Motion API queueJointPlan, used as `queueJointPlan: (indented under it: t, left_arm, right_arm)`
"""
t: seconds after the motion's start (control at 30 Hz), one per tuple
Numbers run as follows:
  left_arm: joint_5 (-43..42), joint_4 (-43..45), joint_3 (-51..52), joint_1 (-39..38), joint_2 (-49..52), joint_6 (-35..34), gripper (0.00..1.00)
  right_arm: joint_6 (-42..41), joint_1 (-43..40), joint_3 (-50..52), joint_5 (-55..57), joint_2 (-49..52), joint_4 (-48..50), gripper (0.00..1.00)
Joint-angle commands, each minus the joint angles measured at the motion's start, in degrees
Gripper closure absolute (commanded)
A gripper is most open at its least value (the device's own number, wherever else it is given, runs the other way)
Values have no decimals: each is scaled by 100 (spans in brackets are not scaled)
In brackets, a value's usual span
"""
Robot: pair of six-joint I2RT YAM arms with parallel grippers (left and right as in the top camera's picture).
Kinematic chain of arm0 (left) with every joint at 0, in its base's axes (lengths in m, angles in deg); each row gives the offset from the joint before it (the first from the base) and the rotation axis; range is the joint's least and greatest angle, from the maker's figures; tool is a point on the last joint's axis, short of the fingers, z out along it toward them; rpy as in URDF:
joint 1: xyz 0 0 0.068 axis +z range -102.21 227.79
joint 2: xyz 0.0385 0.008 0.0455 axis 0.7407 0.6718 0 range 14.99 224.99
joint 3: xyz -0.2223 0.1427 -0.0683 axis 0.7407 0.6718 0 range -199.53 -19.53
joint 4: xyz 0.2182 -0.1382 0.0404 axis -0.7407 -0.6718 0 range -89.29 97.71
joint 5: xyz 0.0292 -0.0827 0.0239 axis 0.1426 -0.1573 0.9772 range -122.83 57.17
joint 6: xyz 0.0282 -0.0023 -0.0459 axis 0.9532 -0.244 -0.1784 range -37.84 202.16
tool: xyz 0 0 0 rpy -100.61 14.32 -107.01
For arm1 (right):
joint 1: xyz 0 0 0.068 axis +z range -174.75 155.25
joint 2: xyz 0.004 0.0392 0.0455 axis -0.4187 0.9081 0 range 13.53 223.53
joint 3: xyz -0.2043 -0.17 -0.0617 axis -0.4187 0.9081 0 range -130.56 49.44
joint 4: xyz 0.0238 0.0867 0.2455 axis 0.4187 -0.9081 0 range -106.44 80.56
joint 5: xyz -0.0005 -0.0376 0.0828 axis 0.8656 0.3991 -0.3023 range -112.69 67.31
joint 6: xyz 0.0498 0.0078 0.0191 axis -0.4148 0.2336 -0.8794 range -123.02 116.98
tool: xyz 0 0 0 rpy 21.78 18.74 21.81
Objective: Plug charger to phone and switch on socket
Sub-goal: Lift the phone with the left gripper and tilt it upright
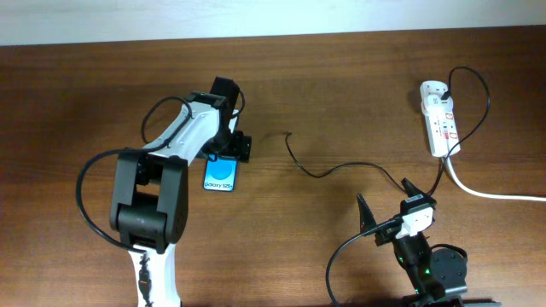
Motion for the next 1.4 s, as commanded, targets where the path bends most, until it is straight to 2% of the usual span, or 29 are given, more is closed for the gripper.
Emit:
queueJointPlan:
  t: [0.0, 0.17, 0.37, 0.43, 0.67, 0.73, 0.8, 0.83, 0.87, 0.9, 1.0, 1.03, 1.1, 1.17, 1.23, 1.37]
  left_arm:
    - [179, -83, 273, -31, 221, 55, 5]
    - [179, -7, 273, -35, 221, 17, 13]
    - [173, 120, 273, -31, 219, -186, 17]
    - [170, 63, 175, -31, 219, -186, 27]
    - [129, -1502, -1814, -31, 219, -188, 32]
    - [28, -1982, -2734, -31, 219, -221, 44]
    - [-289, -2175, -3248, -28, 219, -341, 83]
    - [-549, -2177, -3329, -28, 219, -343, 100]
    - [-905, -2177, -3342, -28, 219, -358, 100]
    - [-1617, -2205, -3342, -17, 219, -664, 100]
    - [-2614, -2564, -3342, 243, 219, -2310, 100]
    - [-3073, -2636, -3342, 352, 219, -2441, 100]
    - [-4909, -3060, -3342, 852, 219, -2675, 100]
    - [-5595, -3567, -3342, 1128, 219, -3047, 100]
    - [-6140, -4074, -3342, 1373, 219, -3062, 100]
    - [-7099, -4234, -3342, 1561, 219, -3060, 100]
  right_arm:
    - [-4, -31, 31, -70, -39, -26, 2]
    - [-4, -31, 31, -70, -39, -26, 2]
    - [-4, -31, 31, -70, -39, -26, 2]
    - [-4, -31, 31, -70, -39, -26, 2]
    - [-4, -31, 31, -70, -39, -26, 2]
    - [-4, -31, 31, -70, -39, -26, 2]
    - [-4, -31, 31, -70, -39, -26, 2]
    - [-4, -31, 31, -70, -39, -26, 2]
    - [-4, -31, 31, -70, -39, -26, 2]
    - [-4, -31, 31, -70, -39, -26, 2]
    - [-4, -33, 31, -70, -39, -26, 1]
    - [-4, -31, 31, -70, -39, -26, 2]
    - [-4, -31, 31, -70, -39, -26, 2]
    - [-4, -31, 31, -70, -39, -26, 2]
    - [-4, -31, 31, -70, -39, -26, 1]
    - [-4, -31, 31, -70, -39, -26, 2]
